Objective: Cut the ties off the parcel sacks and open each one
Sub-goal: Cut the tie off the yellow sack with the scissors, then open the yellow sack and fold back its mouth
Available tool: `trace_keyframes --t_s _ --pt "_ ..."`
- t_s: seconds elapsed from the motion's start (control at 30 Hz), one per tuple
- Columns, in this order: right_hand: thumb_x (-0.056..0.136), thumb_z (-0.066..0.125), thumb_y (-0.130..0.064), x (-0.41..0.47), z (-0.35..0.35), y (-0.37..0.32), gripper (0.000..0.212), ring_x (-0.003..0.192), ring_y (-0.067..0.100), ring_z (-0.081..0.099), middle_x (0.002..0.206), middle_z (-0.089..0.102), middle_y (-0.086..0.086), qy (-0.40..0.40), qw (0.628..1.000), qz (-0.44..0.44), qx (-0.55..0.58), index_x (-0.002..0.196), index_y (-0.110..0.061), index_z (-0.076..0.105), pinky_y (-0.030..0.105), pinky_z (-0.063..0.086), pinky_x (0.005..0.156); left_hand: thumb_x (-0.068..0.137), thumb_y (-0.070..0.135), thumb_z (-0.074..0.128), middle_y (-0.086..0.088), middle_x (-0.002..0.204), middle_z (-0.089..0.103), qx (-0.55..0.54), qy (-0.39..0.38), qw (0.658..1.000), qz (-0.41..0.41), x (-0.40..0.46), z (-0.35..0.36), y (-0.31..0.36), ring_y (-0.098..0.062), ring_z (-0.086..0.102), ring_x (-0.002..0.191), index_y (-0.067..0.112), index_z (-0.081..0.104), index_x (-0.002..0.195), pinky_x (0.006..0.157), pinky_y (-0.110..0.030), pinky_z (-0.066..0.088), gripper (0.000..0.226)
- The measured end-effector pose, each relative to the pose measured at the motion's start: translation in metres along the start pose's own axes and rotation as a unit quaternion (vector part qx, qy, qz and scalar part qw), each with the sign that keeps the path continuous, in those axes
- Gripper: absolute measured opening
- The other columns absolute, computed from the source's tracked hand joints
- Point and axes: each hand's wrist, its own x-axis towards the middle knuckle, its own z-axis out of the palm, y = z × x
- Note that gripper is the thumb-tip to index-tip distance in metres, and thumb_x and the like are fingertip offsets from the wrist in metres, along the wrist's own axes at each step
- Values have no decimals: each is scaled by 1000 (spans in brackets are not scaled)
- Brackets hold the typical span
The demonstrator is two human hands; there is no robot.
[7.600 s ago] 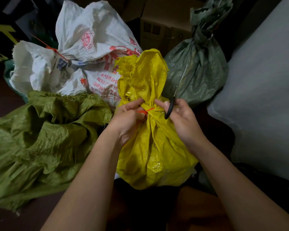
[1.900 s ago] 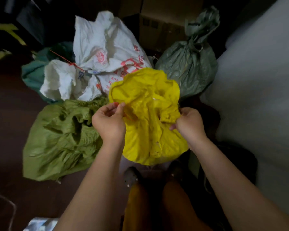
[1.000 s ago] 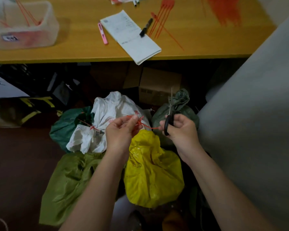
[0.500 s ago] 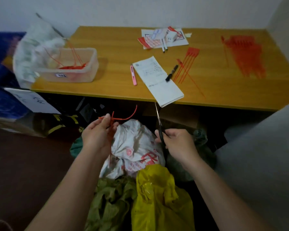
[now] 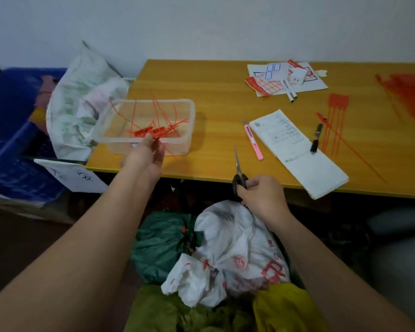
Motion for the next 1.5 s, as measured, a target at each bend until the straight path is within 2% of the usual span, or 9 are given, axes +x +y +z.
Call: trace_keyframes --t_s 0.17,0.33,0.43,0.53,0.8,0.97,1.23,1.37,1.5 --pt "84 73 -21 19 16 -4 39 78 46 64 81 67 32 42 999 24 -17 64 6 54 55 53 73 99 13 51 -6 73 54 -44 -5 999 -15 44 22 29 -8 55 41 4 50 77 45 -16 49 24" --pt "85 73 -23 32 28 3 25 81 31 67 83 68 16 59 997 54 -10 81 -2 61 51 54 79 99 24 48 -11 129 52 0 -102 994 -27 55 19 26 -22 56 115 2 43 134 94 -29 48 41" --pt "85 73 -26 39 31 9 23 85 27 67 85 67 10 64 996 59 -16 89 -6 61 48 55 81 95 6 49 -7 105 60 30 -59 993 93 44 14 11 -19 65 96 14 44 135 83 -28 55 41" --pt "84 74 -26 46 31 14 24 81 23 64 85 65 9 86 994 48 -48 88 -7 60 40 54 70 91 -4 49 -5 96 61 113 -30 977 177 28 5 -13 -16 64 79 19 57 104 73 -26 56 28" --pt "80 77 -23 67 34 28 22 65 11 51 69 53 -5 134 986 5 -102 76 -12 58 16 33 49 88 -9 46 -1 88 63 308 -114 924 194 6 -29 -96 -21 64 84 22 61 87 68 -30 56 34" --pt "88 68 -12 75 34 29 21 97 21 64 106 69 11 125 988 -36 -77 107 -2 68 28 50 83 87 -10 45 -6 92 63 355 -141 909 167 -6 -41 -129 -28 63 91 23 62 85 81 -43 56 37" --pt "93 54 -7 9 -9 91 18 79 -2 58 89 64 -3 149 986 -66 20 95 -18 68 3 42 66 90 -6 47 -9 94 64 382 -145 905 121 -45 -52 -181 -24 62 79 19 61 87 69 -35 54 29" --pt "93 55 -7 -42 -38 180 18 85 9 59 95 65 2 137 990 13 -10 94 -20 67 20 45 72 94 2 49 -10 93 61 411 -142 900 44 -78 -66 -236 -18 59 69 17 59 91 61 -27 51 18" --pt "89 66 -27 -84 -52 278 34 119 29 55 123 63 11 -27 980 144 -131 121 -16 62 41 40 104 91 4 55 -12 85 57 442 -99 885 -105 -111 -90 -323 -25 56 68 4 57 110 60 -32 48 20"
